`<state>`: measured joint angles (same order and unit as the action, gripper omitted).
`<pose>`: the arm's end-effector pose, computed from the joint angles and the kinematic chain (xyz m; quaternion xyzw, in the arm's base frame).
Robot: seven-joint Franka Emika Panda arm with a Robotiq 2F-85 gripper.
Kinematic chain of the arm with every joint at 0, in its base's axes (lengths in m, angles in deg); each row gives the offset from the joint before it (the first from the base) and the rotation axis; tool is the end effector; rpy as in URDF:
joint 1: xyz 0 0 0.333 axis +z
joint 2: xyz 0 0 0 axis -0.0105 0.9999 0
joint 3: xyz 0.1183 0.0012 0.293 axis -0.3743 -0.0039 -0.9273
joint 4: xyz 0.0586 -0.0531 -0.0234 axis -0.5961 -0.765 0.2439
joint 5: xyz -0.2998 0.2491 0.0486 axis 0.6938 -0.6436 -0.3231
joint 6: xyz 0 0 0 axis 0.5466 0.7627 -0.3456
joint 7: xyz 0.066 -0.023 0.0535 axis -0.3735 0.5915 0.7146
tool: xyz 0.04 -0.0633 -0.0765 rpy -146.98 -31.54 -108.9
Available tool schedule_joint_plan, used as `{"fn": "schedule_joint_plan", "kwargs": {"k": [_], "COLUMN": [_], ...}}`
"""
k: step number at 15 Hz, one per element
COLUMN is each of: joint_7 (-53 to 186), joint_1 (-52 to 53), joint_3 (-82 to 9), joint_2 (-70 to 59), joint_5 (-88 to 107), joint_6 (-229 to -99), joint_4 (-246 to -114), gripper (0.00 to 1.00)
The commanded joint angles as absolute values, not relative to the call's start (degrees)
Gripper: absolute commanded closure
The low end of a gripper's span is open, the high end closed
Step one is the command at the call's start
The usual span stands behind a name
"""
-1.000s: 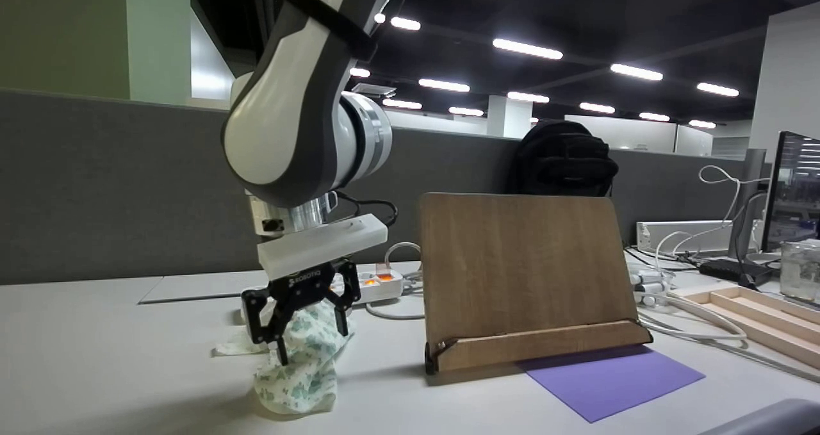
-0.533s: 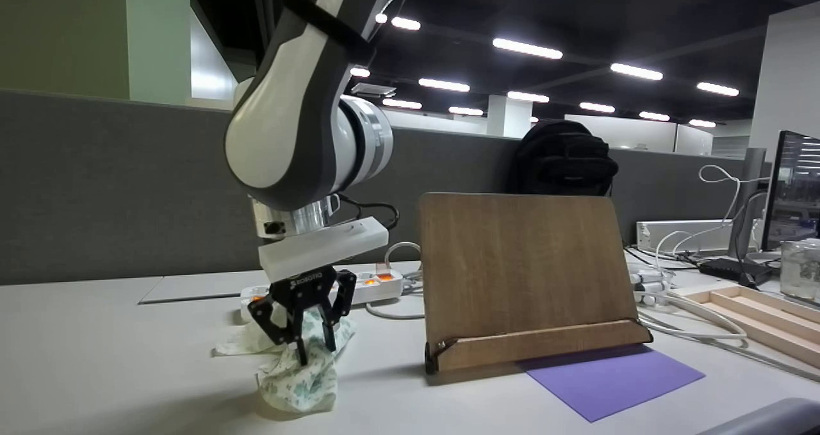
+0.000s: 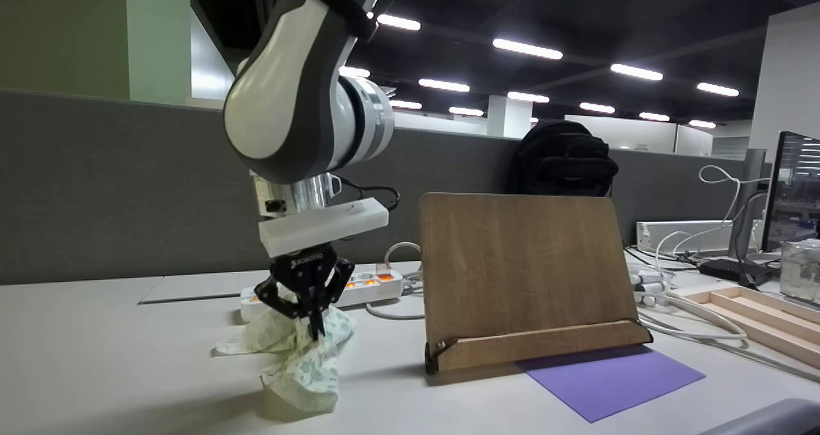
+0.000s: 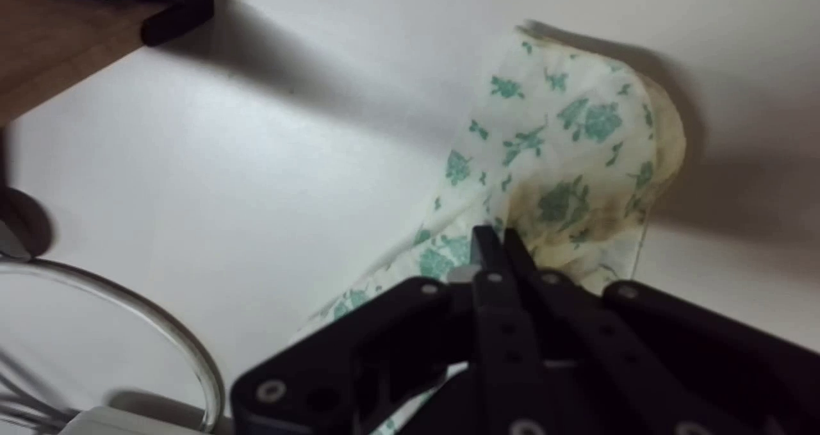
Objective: Hang the piece of cloth on the wooden board
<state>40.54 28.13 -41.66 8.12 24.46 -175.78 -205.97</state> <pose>0.5051 0.2936 0.1701 0.9891 0.1225 0.0243 0.0782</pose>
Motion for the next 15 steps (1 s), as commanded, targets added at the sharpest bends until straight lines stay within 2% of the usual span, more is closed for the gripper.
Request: {"fn": "schedule_joint_plan", "kwargs": {"k": [1, 7, 15], "joint_7": [40.3, 37.3, 37.8], "joint_1": [28.0, 24.9, 13.1], "joint_3": [-41.6, -42.8, -46.5], "joint_2": [-0.2, -14.7, -29.4], "joint_5": [24.7, 29.6, 29.5], "joint_6": [-170.6, -162.4, -154.6], "joint_4": [-208.6, -209.0, -207.6], "gripper": [0.99, 0.99, 0.99]}}
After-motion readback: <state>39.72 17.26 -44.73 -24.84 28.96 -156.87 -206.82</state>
